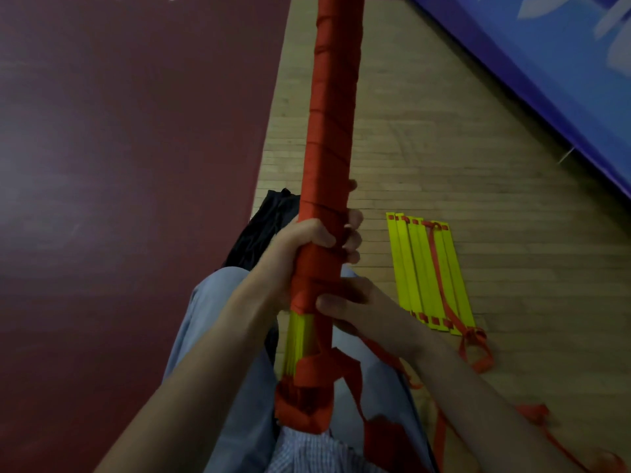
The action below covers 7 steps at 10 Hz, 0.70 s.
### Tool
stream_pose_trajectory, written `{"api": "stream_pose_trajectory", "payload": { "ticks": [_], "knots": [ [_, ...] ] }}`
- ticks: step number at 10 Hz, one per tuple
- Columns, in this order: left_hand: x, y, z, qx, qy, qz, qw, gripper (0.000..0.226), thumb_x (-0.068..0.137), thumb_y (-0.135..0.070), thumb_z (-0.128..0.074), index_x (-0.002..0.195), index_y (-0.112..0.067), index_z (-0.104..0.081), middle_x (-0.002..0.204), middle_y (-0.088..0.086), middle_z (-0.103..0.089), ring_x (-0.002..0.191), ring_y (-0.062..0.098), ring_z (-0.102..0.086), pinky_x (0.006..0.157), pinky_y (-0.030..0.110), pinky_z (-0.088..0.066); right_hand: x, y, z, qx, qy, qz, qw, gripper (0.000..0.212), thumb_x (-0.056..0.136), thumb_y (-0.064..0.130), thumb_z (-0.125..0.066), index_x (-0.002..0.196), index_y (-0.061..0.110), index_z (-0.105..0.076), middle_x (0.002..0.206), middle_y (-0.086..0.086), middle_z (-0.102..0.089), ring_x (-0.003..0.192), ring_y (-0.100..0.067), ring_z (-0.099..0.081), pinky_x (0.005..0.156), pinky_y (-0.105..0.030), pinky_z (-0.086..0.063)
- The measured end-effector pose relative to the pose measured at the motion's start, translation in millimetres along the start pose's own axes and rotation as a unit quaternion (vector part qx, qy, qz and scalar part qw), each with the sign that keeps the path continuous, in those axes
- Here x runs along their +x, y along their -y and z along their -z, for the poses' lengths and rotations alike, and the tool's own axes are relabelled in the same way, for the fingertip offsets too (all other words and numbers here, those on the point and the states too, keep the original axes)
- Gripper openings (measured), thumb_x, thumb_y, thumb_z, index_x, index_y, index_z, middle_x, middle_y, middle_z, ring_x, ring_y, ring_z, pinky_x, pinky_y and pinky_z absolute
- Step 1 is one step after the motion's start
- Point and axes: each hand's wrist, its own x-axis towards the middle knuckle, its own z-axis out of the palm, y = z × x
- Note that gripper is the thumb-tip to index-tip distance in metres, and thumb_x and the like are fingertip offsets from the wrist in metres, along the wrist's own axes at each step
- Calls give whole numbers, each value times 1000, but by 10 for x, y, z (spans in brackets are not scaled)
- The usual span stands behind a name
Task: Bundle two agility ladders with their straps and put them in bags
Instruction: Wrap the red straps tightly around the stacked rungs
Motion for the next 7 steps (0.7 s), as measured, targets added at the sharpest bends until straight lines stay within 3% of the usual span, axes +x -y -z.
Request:
{"api": "stream_pose_trajectory", "payload": {
  "ticks": [1, 2, 3, 4, 5, 6, 7],
  "knots": [
    [0, -81, 97, 66, 27, -83, 994, 21, 78, -20, -63, 98, -20, -62, 83, -4, -68, 77, 11, -65, 64, 24, -52, 79, -32, 7, 17, -75, 14, 997, 8, 84, 15, -64, 84, 22, -66, 67, 16, -69, 69, 0, -65, 68, -18, -50],
    [54, -46, 98, 92, -27, -93, 991, 29, 71, -26, -75, 95, -17, -60, 80, -1, -67, 71, 10, -65, 61, 25, -54, 128, -99, 42, -27, -130, 20, 991, 5, 79, 24, -69, 83, 28, -68, 77, 14, -72, 80, -6, -68, 77, -28, -53],
    [35, 31, 15, 109, -132, -108, 979, 22, 75, -8, -72, 87, -15, -55, 75, 4, -59, 62, 12, -59, 54, 23, -54, 123, -71, 32, -54, -104, 4, 993, 5, 81, 31, -67, 80, 26, -67, 72, 11, -72, 73, -5, -69, 70, -24, -52],
    [25, 107, 29, 71, -158, -108, 979, 17, 79, 0, -65, 85, -12, -54, 71, 4, -56, 57, 11, -56, 48, 19, -50, 109, 23, 66, -41, -53, -51, 996, 29, 74, 41, -64, 71, 13, -56, 46, 10, -48, 38, 0, -43, 42, -13, -33],
    [3, 150, 87, 24, -133, -98, 986, 13, 80, 1, -59, 86, -11, -54, 72, 3, -54, 56, 8, -55, 48, 19, -49, 67, 0, 139, -7, 11, -93, 996, 30, 74, 45, -67, 67, 17, -58, 45, 9, -38, 37, -4, -31, 40, -16, -22],
    [36, 213, 135, -68, -52, -100, 991, 26, 64, -8, -67, 86, -11, -54, 71, 0, -55, 57, 8, -55, 51, 21, -49, 32, -80, 97, 86, 71, -89, 990, 29, 64, 57, -74, 73, 30, -70, 67, -6, -56, 62, -19, -41, 62, -28, -37],
    [42, 194, 150, -115, 22, -135, 984, 35, 50, -16, -67, 83, -12, -56, 67, -2, -58, 58, 9, -58, 60, 24, -53, 55, -164, 31, 122, 61, -69, 988, 65, 51, 62, -80, 93, 16, -64, 103, -27, -52, 96, -31, -36, 90, -52, -31]
  ]
}}
